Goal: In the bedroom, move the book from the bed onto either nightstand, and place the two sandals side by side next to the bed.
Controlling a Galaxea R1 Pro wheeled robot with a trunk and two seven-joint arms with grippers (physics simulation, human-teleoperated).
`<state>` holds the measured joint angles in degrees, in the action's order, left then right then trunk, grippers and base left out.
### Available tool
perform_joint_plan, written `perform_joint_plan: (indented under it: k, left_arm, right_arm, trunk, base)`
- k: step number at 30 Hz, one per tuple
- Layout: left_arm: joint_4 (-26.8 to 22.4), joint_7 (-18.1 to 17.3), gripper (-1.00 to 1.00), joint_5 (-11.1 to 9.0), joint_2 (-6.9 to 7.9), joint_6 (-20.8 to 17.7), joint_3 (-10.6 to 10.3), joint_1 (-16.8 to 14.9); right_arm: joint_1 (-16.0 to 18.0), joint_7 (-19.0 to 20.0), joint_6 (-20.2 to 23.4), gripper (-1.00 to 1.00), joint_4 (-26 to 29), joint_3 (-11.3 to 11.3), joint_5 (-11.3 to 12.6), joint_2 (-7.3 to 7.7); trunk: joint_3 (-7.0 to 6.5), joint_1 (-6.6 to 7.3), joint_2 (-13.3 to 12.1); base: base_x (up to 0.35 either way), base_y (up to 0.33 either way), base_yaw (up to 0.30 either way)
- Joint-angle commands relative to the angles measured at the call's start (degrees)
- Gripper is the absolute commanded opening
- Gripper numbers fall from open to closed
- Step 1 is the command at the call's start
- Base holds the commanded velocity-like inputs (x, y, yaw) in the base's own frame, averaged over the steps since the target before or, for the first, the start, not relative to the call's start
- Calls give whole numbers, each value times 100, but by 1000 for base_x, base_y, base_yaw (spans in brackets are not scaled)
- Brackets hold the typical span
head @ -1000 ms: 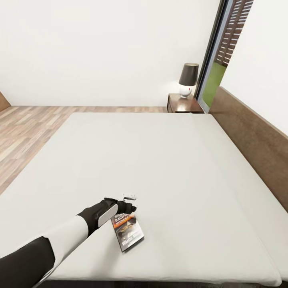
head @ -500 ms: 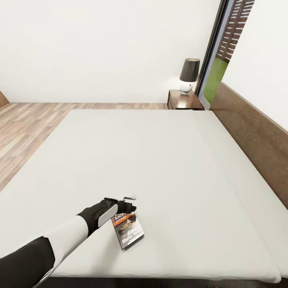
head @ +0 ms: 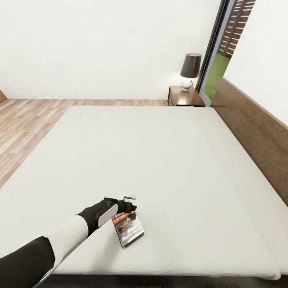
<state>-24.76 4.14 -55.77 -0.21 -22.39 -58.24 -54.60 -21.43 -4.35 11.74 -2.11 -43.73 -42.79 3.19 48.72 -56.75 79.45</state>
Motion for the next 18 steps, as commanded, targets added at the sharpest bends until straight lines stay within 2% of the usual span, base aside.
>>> perform_joint_plan:
  k: [1,18]
  left_arm:
    - [-10,43,100,-58,5,-8,-36,-6]
    - [-9,43,100,-55,25,8,-37,-50]
  right_arm:
    - [3,-22,2,100,-9,-48,-58,1]
    - [5,-22,-18,100,-1,-48,-65,5]
  trunk:
    - [12,0,2]
    - [107,0,2]
  base:
    - [0,0,0]
    - [0,0,0]
